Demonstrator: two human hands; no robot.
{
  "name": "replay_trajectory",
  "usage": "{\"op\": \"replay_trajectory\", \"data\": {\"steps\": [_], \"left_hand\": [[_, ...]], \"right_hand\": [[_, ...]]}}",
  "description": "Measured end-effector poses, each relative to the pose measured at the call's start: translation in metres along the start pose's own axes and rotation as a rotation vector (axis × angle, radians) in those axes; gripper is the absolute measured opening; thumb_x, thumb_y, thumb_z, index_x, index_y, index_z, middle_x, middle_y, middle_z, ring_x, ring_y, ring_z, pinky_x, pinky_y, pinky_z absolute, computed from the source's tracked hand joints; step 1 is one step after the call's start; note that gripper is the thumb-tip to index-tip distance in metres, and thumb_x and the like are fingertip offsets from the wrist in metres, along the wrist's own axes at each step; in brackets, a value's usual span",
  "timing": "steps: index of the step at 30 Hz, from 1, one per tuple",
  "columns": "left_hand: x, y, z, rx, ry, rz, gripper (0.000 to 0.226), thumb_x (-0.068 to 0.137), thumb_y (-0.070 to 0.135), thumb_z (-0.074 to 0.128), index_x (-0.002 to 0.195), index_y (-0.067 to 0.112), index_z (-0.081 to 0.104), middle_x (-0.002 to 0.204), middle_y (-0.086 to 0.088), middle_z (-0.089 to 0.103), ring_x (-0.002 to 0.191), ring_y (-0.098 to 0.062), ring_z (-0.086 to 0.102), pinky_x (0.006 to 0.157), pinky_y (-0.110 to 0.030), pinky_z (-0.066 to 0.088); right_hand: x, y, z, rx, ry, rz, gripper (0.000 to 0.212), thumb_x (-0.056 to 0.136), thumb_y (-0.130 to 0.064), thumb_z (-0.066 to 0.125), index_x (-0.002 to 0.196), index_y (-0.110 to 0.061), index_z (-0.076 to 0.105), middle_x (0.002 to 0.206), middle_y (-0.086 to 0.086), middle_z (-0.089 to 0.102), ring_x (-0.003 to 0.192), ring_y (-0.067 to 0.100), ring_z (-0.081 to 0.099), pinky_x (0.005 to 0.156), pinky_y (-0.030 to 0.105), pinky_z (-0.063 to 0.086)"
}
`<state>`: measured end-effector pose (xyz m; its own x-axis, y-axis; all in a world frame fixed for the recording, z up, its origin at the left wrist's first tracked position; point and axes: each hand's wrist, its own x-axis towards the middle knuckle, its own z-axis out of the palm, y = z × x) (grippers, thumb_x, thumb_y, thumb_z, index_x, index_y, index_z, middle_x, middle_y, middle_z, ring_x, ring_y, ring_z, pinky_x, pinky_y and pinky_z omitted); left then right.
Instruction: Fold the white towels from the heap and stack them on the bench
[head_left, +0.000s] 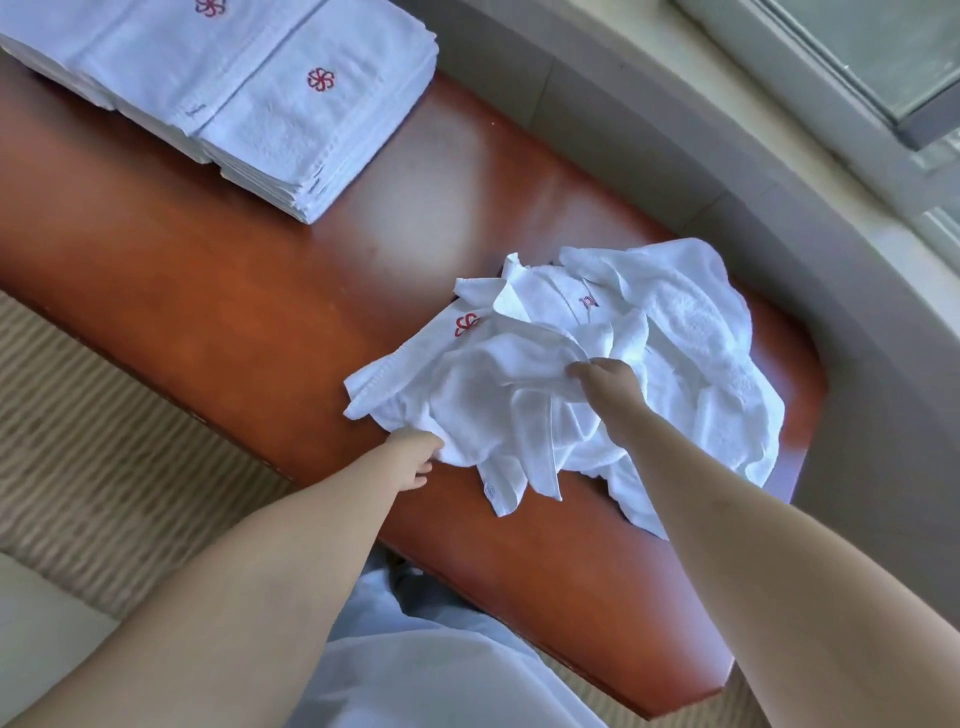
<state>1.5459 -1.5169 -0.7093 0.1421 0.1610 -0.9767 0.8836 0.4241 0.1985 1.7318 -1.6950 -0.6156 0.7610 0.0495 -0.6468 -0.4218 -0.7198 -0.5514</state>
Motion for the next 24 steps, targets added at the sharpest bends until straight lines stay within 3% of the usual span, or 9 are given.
{"op": "replay_trajectory", "data": {"steps": [2, 5, 7, 12, 14, 17, 19, 21, 24], "left_hand": [[-0.012, 0.012, -0.011, 0.014, 0.114, 0.206, 0.025, 0.094, 0.014, 0.056, 0.119, 0.013, 0.061, 0.118, -0.007, 0.062, 0.111, -0.025, 0.062, 0.095, -0.042, 0.055], [-0.041, 0.038, -0.037, -0.052, 0.241, 0.479, 0.02, 0.099, 0.028, 0.05, 0.116, 0.02, 0.057, 0.098, -0.005, 0.059, 0.091, -0.025, 0.057, 0.086, -0.035, 0.05], [-0.063, 0.056, -0.057, -0.135, 0.279, 0.6, 0.019, 0.099, 0.029, 0.051, 0.112, 0.017, 0.055, 0.097, -0.007, 0.055, 0.086, -0.026, 0.055, 0.084, -0.036, 0.052], [-0.137, 0.104, -0.102, -0.334, 0.225, 0.793, 0.014, 0.099, 0.02, 0.059, 0.108, 0.009, 0.058, 0.115, -0.018, 0.064, 0.102, -0.034, 0.068, 0.08, -0.049, 0.063], [-0.172, 0.125, -0.122, -0.409, 0.235, 0.847, 0.014, 0.098, 0.027, 0.064, 0.105, 0.015, 0.064, 0.117, -0.015, 0.069, 0.107, -0.032, 0.068, 0.087, -0.046, 0.061], [-0.22, 0.145, -0.15, -0.641, 0.034, 0.895, 0.014, 0.096, 0.032, 0.069, 0.101, 0.019, 0.067, 0.1, -0.006, 0.07, 0.09, -0.022, 0.068, 0.074, -0.031, 0.058], [-0.237, 0.143, -0.155, -0.484, -0.037, 0.885, 0.014, 0.091, 0.027, 0.073, 0.099, 0.02, 0.064, 0.086, -0.005, 0.066, 0.079, -0.022, 0.062, 0.068, -0.028, 0.052], [-0.245, 0.138, -0.156, -0.212, 0.016, 0.866, 0.024, 0.09, 0.016, 0.073, 0.11, 0.022, 0.061, 0.091, -0.006, 0.064, 0.081, -0.022, 0.059, 0.069, -0.03, 0.046], [-0.264, 0.144, -0.159, -0.241, 0.069, 0.941, 0.03, 0.097, 0.01, 0.065, 0.124, 0.02, 0.06, 0.096, -0.006, 0.063, 0.077, -0.02, 0.057, 0.064, -0.028, 0.044]], "right_hand": [[-0.006, -0.001, -0.007, -0.001, 0.003, -0.058, 0.024, 0.085, -0.029, 0.067, 0.071, -0.014, 0.053, 0.066, 0.001, 0.041, 0.062, 0.02, 0.037, 0.058, 0.031, 0.027], [-0.02, -0.018, -0.018, 0.034, 0.004, -0.168, 0.033, 0.089, -0.032, 0.066, 0.063, -0.017, 0.052, 0.05, -0.012, 0.041, 0.055, 0.015, 0.037, 0.055, 0.029, 0.027], [-0.034, -0.037, -0.025, 0.074, 0.007, -0.256, 0.03, 0.09, -0.031, 0.064, 0.067, -0.013, 0.056, 0.054, -0.011, 0.047, 0.057, 0.014, 0.041, 0.057, 0.029, 0.031], [-0.069, -0.091, -0.053, 0.253, -0.006, -0.373, 0.022, 0.09, -0.02, 0.066, 0.072, -0.009, 0.062, 0.066, 0.002, 0.055, 0.066, 0.019, 0.053, 0.068, 0.034, 0.046], [-0.081, -0.113, -0.072, 0.391, 0.004, -0.375, 0.016, 0.089, -0.019, 0.07, 0.075, -0.012, 0.07, 0.062, -0.001, 0.063, 0.056, 0.015, 0.059, 0.065, 0.03, 0.053], [-0.094, -0.135, -0.096, 0.605, 0.028, -0.349, 0.011, 0.088, -0.024, 0.074, 0.085, -0.014, 0.073, 0.06, -0.002, 0.063, 0.053, 0.014, 0.06, 0.06, 0.027, 0.053], [-0.098, -0.138, -0.103, 0.63, 0.006, -0.317, 0.01, 0.09, -0.023, 0.072, 0.091, -0.013, 0.071, 0.059, -0.001, 0.06, 0.054, 0.017, 0.058, 0.06, 0.028, 0.053], [-0.103, -0.135, -0.103, 0.571, -0.037, -0.284, 0.007, 0.091, -0.018, 0.07, 0.086, -0.013, 0.07, 0.062, 0.001, 0.063, 0.054, 0.017, 0.062, 0.06, 0.027, 0.055], [-0.109, -0.13, -0.106, 0.524, -0.041, -0.275, 0.009, 0.087, -0.018, 0.071, 0.081, -0.011, 0.069, 0.073, 0.005, 0.063, 0.062, 0.021, 0.062, 0.069, 0.03, 0.052]]}}
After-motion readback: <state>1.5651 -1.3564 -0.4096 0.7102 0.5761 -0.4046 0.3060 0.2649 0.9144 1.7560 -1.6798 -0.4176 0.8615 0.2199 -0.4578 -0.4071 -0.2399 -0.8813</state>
